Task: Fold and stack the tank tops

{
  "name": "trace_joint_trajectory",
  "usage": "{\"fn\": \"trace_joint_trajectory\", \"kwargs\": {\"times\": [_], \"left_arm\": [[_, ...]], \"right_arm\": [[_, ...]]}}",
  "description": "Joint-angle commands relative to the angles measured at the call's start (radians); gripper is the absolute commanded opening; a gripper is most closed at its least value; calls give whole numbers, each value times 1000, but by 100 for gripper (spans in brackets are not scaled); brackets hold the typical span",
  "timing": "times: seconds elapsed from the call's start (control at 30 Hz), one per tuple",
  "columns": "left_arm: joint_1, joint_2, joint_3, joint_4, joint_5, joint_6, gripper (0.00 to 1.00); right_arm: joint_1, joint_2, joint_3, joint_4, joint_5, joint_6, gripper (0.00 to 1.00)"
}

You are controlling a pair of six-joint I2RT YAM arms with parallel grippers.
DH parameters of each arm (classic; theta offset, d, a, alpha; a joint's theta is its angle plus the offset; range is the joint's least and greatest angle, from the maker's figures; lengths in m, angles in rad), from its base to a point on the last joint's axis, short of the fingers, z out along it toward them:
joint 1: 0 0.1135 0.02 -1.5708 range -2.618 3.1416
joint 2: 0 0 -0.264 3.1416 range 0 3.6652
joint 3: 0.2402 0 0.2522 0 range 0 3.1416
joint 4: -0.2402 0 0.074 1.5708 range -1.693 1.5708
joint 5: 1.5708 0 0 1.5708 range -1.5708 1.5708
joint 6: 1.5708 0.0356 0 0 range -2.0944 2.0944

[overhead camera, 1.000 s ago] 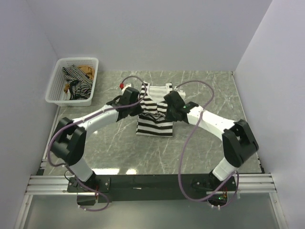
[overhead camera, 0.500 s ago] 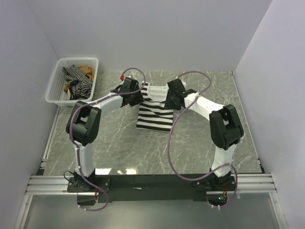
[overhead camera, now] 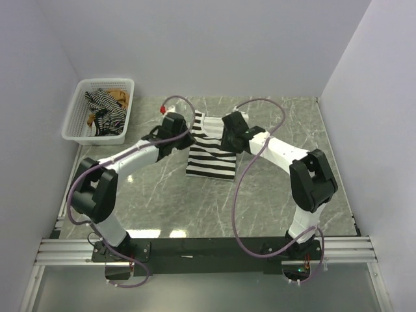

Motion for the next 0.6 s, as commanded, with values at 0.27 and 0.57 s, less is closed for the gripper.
{"fn": "trace_joint_trajectory", "kwargs": {"times": [0.27, 0.57], "left_arm": [[-140, 4, -277, 47, -108, -161, 1], [-178, -2, -410, 96, -106, -192, 0]], "right_arm": [[39, 186, 199, -32, 28, 15, 41], [13, 402, 418, -140, 39, 14, 41]]}}
